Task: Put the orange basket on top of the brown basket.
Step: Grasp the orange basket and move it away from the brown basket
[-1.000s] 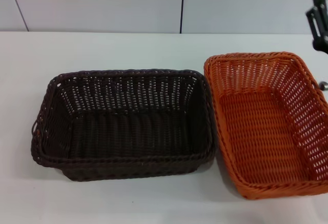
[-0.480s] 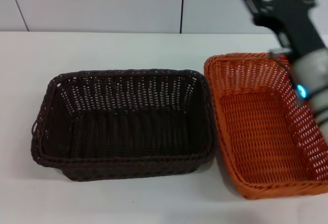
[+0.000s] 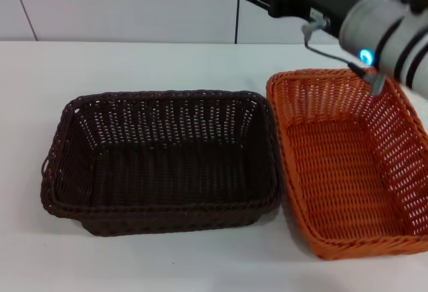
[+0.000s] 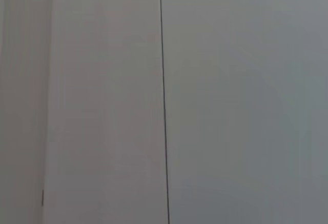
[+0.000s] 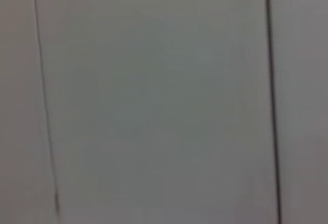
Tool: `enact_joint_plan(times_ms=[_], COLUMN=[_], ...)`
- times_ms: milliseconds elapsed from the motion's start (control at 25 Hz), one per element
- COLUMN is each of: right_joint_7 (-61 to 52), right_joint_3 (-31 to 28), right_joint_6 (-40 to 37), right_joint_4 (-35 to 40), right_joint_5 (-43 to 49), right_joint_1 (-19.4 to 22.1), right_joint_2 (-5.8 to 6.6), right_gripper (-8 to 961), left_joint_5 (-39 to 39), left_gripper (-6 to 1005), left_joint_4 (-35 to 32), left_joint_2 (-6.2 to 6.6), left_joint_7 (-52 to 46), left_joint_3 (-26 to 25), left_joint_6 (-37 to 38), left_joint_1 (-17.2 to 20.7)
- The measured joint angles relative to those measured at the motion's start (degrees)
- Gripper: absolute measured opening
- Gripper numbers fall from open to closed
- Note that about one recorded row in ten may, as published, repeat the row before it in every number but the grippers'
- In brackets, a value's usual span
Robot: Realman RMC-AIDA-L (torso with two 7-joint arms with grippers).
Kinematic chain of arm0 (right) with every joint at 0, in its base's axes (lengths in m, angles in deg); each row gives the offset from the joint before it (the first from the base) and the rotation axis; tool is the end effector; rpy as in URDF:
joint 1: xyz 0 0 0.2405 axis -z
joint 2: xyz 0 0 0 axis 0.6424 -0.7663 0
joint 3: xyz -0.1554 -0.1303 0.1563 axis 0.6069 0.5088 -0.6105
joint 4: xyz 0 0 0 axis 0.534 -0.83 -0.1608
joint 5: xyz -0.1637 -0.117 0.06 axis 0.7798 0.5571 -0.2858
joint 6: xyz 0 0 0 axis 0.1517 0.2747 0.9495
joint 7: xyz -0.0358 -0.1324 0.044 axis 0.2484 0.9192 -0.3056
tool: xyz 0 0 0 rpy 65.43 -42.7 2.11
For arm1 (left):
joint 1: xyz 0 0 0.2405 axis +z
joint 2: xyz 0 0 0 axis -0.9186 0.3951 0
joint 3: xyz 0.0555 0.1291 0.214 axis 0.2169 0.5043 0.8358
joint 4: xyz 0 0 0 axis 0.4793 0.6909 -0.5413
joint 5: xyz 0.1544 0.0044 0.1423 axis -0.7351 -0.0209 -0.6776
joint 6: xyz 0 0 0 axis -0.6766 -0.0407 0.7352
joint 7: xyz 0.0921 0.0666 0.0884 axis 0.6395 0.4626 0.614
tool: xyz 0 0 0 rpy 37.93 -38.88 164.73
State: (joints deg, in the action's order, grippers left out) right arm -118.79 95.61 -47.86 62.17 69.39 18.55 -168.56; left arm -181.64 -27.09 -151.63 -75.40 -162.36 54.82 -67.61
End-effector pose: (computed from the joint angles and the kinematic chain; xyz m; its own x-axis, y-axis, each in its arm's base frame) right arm 0.0958 0.3885 -0.0052 0.7207 -0.1378 -0.6794 -0.6365 -0.5199 -0.5697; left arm -0.4253 0.1850 0.0855 0.7939 -0.1600 0.5867 0.5797 0.4907 -0.6506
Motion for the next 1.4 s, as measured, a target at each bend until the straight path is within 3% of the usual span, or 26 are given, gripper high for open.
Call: enact_joint_plan(times_ms=[40, 80, 200, 240, 280, 400, 440, 480, 520, 560, 640, 1040, 1400], right_joint_7=[0.50, 0.50, 0.79, 0.85, 0.85, 1.54, 2.55, 2.55, 3.69, 3.69, 6.54, 14.88, 19.53], right_joint_3=[-3.91, -3.91, -9.69, -14.12, -14.12, -19.43, -23.01, -23.01, -25.68, -25.68, -28.78, -32.55, -32.00], right_joint_6=[-9.57, -9.57, -24.40, -35.34, -35.34, -47.92, -55.68, -55.68, -62.02, -62.02, -70.65, -87.89, -95.05], right_joint_4=[3.52, 3.52, 8.13, 10.48, 10.48, 12.04, 12.15, 12.15, 12.00, 12.00, 11.39, 11.86, 11.17], right_joint_5=[0.05, 0.05, 0.03, -0.18, -0.18, -0.26, -0.31, -0.31, -0.34, -0.34, -0.36, -0.44, -4.52], right_joint_1=[-1.36, -1.36, -4.15, -6.77, -6.77, -10.99, -13.57, -13.57, -15.70, -15.70, -18.30, -20.61, -20.80], right_joint_2=[-0.93, -0.93, -1.63, -1.87, -1.87, -1.98, -1.98, -1.98, -1.98, -1.98, -1.99, -2.00, -2.39], right_gripper=[737, 737, 737, 737, 737, 737, 737, 737, 737, 737, 737, 736, 736], left_joint_5=[0.13, 0.38, 0.58, 0.58, 1.11, 1.47, 1.47, 1.62, 1.62, 1.65, 1.66, 1.66, 1.66], left_gripper=[780, 780, 780, 780, 780, 780, 780, 780, 780, 780, 780, 781, 781], left_joint_4=[-0.55, -1.00, -1.49, -1.49, -3.00, -3.74, -3.74, -4.02, -4.02, -4.28, -4.33, -4.62, -4.85], left_joint_2=[0.03, 0.03, 0.05, 0.05, 0.11, 0.16, 0.16, 0.20, 0.20, 0.24, 0.24, 0.13, 0.03], left_joint_7=[0.00, 0.00, 0.00, 0.00, 0.00, 0.00, 0.00, 0.00, 0.00, 0.32, 0.98, 3.30, 5.99], left_joint_3=[-0.01, 0.00, -0.01, -0.01, -0.01, -0.01, -0.01, -0.05, -0.05, -0.86, -1.48, -3.39, -4.77], left_joint_6=[-0.07, -0.23, -0.42, -0.42, -0.90, -1.12, -1.12, -1.18, -1.18, -1.50, -2.02, -3.81, -5.94], left_joint_1=[-0.55, -0.97, -1.48, -1.48, -2.77, -3.39, -3.39, -3.70, -3.70, -4.01, -4.09, -4.17, -4.88])
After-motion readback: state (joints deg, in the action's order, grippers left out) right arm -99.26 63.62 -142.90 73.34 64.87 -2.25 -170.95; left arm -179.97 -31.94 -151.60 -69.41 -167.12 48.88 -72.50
